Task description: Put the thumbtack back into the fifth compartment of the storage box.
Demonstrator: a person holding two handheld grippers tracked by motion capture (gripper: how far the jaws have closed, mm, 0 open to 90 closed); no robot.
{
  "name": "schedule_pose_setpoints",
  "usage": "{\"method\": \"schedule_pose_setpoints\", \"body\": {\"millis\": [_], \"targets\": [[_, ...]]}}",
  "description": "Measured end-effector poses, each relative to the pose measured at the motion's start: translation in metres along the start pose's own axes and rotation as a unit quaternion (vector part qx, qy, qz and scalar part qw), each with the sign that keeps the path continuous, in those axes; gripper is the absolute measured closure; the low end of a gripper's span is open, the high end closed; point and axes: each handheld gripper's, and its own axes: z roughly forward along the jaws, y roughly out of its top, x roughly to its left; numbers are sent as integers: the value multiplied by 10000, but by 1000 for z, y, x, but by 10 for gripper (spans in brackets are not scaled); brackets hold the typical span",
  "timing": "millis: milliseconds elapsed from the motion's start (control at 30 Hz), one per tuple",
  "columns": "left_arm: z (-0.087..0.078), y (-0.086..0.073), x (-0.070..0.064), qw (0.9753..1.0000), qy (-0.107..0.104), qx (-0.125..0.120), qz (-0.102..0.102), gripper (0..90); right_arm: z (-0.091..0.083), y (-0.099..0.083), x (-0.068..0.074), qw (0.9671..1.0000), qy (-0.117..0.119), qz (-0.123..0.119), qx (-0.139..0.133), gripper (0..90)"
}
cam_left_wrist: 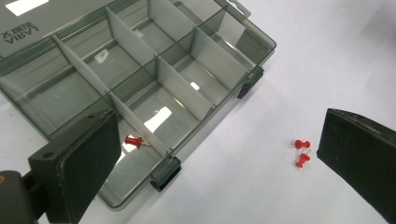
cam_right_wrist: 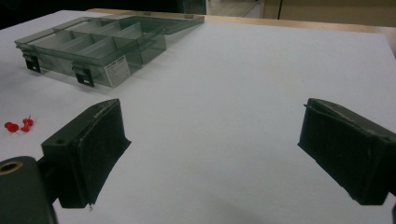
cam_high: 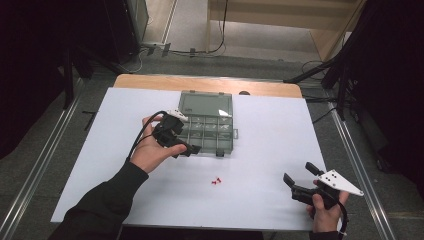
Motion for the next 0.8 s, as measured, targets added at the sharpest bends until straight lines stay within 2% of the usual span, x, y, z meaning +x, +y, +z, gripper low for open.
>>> {"method": "schedule_pose_setpoints", "body": {"millis": [200,500,800], "targets": [[4,-1,-13,9999,-8,59,126,0,-1,1,-1,10000,-16,-17,-21,73],[14,-5,-33,9991,-130,209,332,0,-3,1,0,10000,-25,30,-39,73],[21,-8,-48,9980,-243,274,523,6,-1,1,1,10000,-10,-34,-28,73]]}}
